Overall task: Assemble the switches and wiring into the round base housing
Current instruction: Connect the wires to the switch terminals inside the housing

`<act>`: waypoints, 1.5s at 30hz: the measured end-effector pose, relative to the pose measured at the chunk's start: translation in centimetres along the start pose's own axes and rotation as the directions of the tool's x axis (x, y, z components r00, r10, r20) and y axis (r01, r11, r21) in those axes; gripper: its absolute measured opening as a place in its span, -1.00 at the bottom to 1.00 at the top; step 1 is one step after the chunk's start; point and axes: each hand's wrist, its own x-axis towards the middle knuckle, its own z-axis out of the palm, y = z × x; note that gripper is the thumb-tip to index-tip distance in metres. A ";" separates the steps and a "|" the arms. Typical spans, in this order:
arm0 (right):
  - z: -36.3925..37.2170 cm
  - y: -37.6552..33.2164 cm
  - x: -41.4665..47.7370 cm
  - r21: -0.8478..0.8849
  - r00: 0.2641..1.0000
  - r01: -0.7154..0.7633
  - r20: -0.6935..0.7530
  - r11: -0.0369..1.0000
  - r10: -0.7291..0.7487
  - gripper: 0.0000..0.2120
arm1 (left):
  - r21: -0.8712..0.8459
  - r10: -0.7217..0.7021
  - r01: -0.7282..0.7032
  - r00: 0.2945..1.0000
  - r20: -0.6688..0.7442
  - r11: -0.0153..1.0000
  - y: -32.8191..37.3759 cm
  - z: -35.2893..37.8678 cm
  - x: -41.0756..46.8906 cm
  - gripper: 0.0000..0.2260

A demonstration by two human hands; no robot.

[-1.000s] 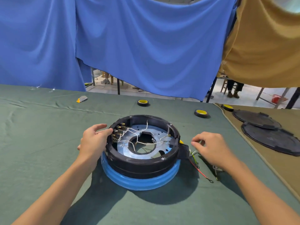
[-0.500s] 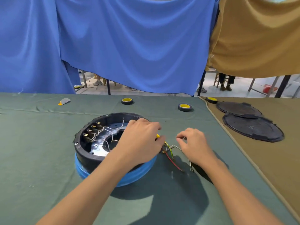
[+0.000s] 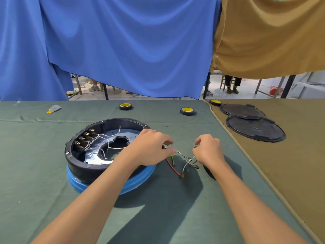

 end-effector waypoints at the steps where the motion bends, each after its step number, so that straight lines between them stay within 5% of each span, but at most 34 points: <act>1: 0.0 -0.1 -0.1 0.010 1.000 -0.010 -0.008 1.000 0.010 -0.80 | -0.005 0.003 -0.003 1.000 0.005 1.000 0.0 0.0 0.0 -0.61; 16: 1.4 0.0 0.1 -0.061 0.987 0.122 -0.095 0.991 -0.127 -0.85 | -0.184 -0.022 0.022 1.000 0.005 0.983 -0.2 -0.3 -0.1 -0.66; 20: 0.5 -0.8 -0.1 0.200 0.958 0.191 -0.250 0.961 -0.138 -0.92 | -0.217 -0.027 0.029 1.000 0.013 0.976 -0.2 -0.4 -0.2 -0.65; 25: -0.5 -2.6 -1.9 0.531 0.906 0.354 -0.401 0.770 -0.139 -0.96 | -0.319 -0.040 0.038 0.999 0.000 0.947 0.0 -0.6 -0.3 -0.66; 34: -0.5 -4.1 -2.9 0.727 0.885 0.336 -0.462 0.599 0.064 -0.78 | -0.422 0.021 0.001 0.999 0.047 0.906 -0.6 -0.6 -0.6 -0.84; 38: -0.2 -3.7 -2.4 0.801 0.909 0.240 -0.384 0.548 0.163 -0.83 | -0.491 -0.075 -0.007 0.986 -0.148 0.871 -0.6 -0.6 -0.4 -0.75; 40: -0.1 -3.6 -2.4 0.813 0.940 0.160 -0.299 0.560 0.164 -0.85 | -0.522 -0.133 -0.025 0.956 -0.263 0.852 -0.5 -0.7 -0.5 -0.75; 42: 0.1 -3.7 -2.6 0.702 0.953 0.124 -0.282 0.702 0.114 -0.85 | -0.544 -0.177 -0.033 0.928 -0.329 0.838 -0.4 -0.9 -0.7 -0.78; 44: -0.1 -3.9 -3.1 0.401 0.896 0.242 -0.442 0.884 -0.045 -0.80 | -0.553 -0.197 -0.037 0.912 -0.359 0.833 -0.4 -1.0 -0.9 -0.79; 45: -0.4 -4.1 -3.5 0.269 0.832 0.361 -0.526 0.893 -0.177 -0.78 | -0.550 -0.198 -0.035 0.913 -0.358 0.835 -0.3 -1.0 -1.0 -0.79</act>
